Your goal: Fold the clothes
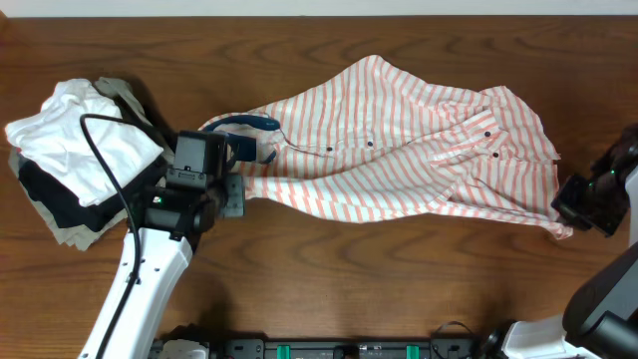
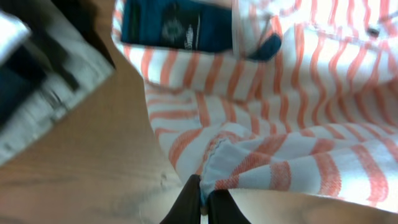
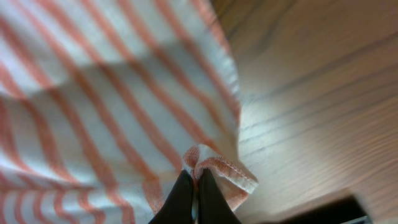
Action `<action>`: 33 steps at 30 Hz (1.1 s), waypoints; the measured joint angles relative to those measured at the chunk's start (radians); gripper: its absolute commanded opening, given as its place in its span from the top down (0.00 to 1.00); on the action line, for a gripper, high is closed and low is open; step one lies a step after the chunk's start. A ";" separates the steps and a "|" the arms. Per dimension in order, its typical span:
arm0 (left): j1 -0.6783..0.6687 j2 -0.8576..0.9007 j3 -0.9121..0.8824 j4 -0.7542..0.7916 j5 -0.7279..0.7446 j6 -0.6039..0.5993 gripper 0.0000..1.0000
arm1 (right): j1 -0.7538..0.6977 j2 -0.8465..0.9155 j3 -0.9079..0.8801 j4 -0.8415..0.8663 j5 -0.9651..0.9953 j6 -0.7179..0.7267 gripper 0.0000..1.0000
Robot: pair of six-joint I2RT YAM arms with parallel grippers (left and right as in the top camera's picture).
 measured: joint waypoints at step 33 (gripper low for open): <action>0.001 -0.023 0.000 0.039 0.084 -0.034 0.43 | -0.030 0.000 0.000 -0.048 -0.065 -0.013 0.74</action>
